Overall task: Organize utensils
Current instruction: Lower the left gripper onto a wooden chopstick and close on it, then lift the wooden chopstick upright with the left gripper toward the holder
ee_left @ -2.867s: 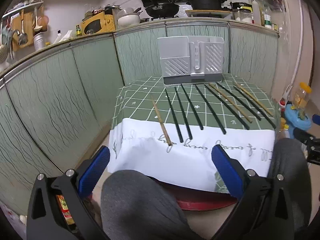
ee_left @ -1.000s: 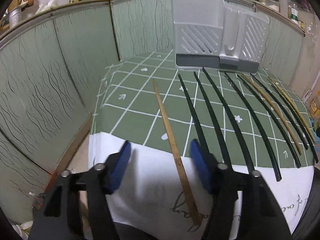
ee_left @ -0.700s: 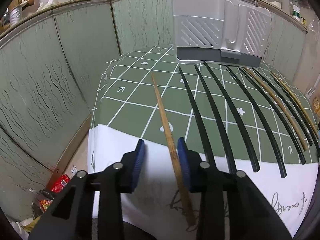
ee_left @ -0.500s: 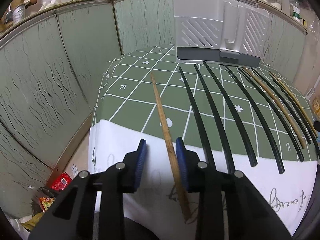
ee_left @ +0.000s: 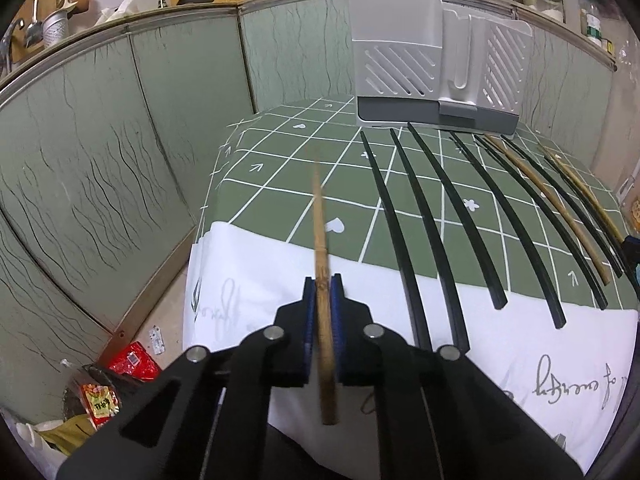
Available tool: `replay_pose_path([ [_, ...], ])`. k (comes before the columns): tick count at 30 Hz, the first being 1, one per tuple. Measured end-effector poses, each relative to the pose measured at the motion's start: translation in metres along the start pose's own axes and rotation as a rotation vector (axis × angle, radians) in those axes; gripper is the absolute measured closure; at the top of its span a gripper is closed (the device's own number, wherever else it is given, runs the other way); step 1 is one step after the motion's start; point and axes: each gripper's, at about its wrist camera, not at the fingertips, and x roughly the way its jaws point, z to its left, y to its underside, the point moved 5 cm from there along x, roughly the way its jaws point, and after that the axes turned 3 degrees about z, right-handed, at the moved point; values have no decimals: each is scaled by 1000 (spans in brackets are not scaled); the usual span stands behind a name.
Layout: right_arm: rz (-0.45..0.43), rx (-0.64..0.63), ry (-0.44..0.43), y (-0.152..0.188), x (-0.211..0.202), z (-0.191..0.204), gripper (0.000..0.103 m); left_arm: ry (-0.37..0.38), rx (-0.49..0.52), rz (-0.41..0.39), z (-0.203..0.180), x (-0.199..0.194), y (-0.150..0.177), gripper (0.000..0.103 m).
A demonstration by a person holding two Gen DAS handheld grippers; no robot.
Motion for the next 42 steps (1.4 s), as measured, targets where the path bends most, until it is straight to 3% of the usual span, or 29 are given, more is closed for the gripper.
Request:
replay_pose_path([
  [12, -20, 102, -31, -5, -9, -8, 97, 49, -30, -14, 7, -8, -5, 95],
  [42, -109, 111, -35, -31, -58, -8, 97, 48, -11, -108, 17, -64, -36, 95],
])
